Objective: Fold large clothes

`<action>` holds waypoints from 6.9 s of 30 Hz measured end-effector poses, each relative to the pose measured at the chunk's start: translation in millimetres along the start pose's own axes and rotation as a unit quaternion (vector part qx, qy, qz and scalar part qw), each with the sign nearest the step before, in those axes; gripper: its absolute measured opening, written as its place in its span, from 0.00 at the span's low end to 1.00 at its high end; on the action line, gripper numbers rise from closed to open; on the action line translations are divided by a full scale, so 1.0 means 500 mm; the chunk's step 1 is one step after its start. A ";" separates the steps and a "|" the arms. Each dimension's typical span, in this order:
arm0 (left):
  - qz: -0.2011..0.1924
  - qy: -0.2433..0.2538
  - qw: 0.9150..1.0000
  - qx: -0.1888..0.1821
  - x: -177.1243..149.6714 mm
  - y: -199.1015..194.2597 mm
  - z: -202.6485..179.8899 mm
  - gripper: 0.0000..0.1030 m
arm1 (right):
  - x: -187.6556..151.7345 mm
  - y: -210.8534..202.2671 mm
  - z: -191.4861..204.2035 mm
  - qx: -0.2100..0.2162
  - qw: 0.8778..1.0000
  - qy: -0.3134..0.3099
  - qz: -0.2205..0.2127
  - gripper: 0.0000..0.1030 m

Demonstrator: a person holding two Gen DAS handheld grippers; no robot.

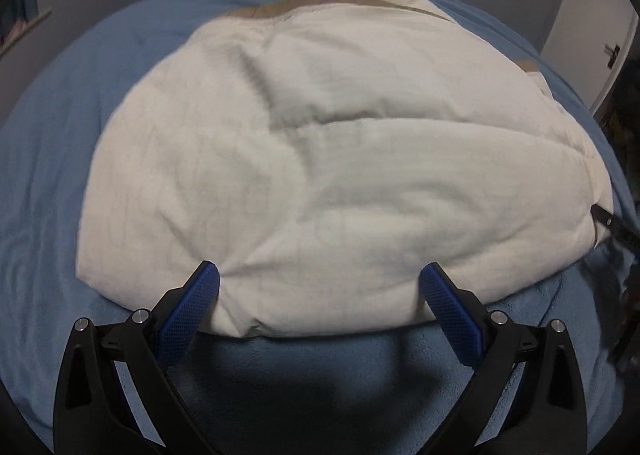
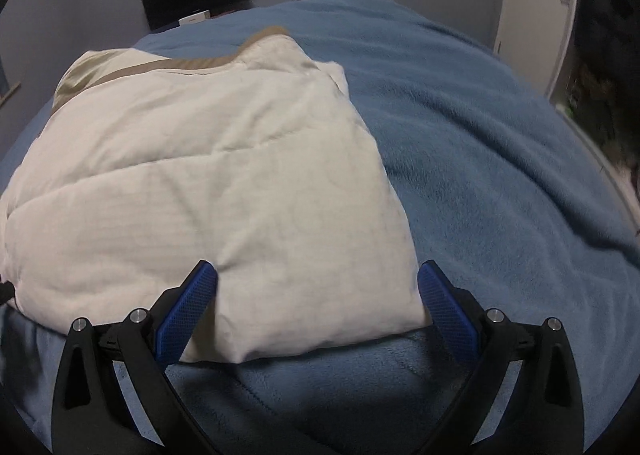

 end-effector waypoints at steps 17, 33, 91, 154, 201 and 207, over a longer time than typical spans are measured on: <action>-0.109 0.032 0.993 -0.030 0.265 -0.131 0.137 0.94 | 0.202 0.001 -0.004 0.035 0.993 -0.100 -0.056 0.94; -0.027 0.009 0.995 -0.097 0.341 0.129 0.318 0.75 | 0.310 0.176 0.002 0.097 0.991 -0.094 0.017 0.80; -0.164 0.100 0.934 -0.303 0.262 -0.274 0.185 0.09 | 0.212 -0.320 -0.110 0.299 0.948 -0.023 -0.109 0.06; -0.044 0.093 0.995 0.014 -0.192 -0.135 -0.223 0.94 | -0.250 -0.365 0.115 0.002 0.995 -0.084 -0.056 0.93; -0.048 0.073 0.996 0.013 -0.190 -0.133 -0.201 0.94 | -0.255 -0.313 0.104 -0.016 0.997 -0.075 -0.031 0.93; -0.048 0.074 0.996 0.011 -0.191 -0.133 -0.201 0.94 | -0.258 -0.312 0.103 -0.017 0.997 -0.074 -0.029 0.93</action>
Point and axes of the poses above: each gripper's, at about its wrist camera, not at the fingertips, and y roughly the way its jaws point, z to its left, x to its top, the point moved 5 cm from there along y, roughly the way its jaws point, and after that the axes turned 6 degrees about -x, right-handed, at the moved point
